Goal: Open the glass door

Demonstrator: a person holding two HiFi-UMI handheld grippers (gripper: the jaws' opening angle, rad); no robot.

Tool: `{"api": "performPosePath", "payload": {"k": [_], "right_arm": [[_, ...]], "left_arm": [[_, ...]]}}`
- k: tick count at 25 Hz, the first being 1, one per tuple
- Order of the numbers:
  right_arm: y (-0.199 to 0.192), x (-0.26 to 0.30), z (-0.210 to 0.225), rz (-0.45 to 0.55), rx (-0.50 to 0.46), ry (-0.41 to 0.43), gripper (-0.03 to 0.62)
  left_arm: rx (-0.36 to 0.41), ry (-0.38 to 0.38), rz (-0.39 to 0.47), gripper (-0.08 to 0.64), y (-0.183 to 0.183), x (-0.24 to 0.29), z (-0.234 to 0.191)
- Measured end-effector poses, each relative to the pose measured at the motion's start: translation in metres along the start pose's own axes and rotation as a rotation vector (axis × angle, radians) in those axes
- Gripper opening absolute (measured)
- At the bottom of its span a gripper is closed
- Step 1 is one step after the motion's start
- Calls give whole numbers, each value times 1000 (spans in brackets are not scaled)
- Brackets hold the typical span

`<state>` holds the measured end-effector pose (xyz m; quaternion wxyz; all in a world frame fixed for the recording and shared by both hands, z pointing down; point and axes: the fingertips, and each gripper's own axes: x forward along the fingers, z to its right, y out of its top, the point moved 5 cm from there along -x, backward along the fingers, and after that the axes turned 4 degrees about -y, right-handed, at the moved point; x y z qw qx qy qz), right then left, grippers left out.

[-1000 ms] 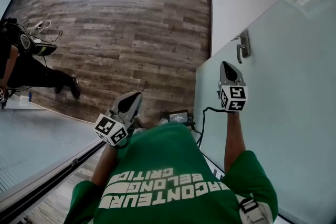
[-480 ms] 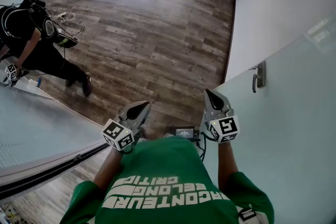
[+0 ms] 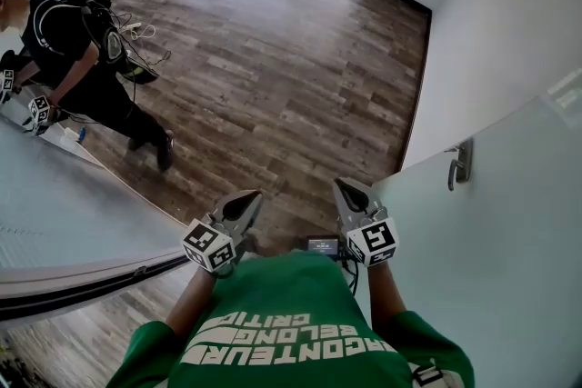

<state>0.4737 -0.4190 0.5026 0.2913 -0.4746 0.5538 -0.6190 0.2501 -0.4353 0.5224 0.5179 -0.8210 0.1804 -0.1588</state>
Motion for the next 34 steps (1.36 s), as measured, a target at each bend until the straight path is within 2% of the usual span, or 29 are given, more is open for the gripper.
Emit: {"api": "performPosePath", "payload": {"k": [7,34], "right_arm": [[-1,4,-2,-11,-11,27,-6],[-6,1,9,-26,-25,2,-7]], "left_arm": [[-6,5,0,17,0,-2,1],[-7,-1,0,17,-3,3,1]]}}
